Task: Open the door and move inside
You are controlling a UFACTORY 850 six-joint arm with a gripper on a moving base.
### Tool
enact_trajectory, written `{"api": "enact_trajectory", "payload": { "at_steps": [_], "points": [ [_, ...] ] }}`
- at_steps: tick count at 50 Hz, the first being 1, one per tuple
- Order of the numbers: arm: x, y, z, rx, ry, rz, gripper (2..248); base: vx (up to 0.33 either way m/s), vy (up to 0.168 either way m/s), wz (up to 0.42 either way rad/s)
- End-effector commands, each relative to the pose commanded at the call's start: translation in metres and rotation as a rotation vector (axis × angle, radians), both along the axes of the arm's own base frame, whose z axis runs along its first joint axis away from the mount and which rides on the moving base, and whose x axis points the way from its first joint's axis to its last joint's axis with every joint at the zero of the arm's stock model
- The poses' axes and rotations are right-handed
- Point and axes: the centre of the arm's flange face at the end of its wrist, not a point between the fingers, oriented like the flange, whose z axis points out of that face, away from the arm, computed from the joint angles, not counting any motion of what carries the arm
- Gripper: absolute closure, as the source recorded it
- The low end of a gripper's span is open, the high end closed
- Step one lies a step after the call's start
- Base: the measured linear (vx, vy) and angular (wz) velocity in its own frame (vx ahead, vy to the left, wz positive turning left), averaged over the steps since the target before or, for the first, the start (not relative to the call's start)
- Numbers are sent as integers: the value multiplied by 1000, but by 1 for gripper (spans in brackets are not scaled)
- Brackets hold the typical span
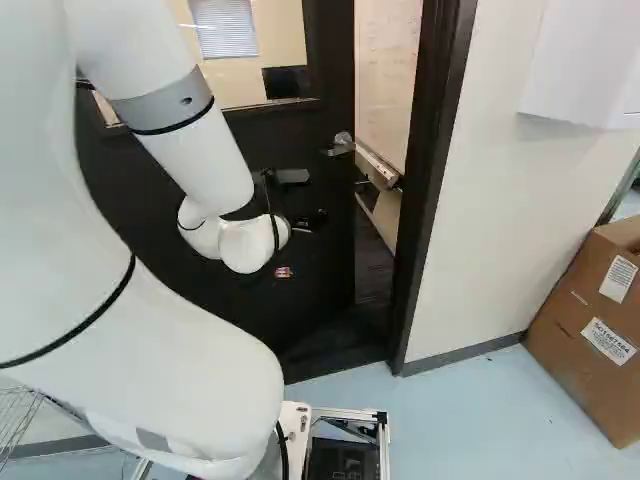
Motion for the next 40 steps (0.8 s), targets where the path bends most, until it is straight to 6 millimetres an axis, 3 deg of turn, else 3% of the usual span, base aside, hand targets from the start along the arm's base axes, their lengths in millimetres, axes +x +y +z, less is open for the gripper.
{"api": "enact_trajectory", "payload": {
  "at_steps": [40],
  "points": [
    [0,0,0,0,0,0,3,42,50,101]
  ]
}}
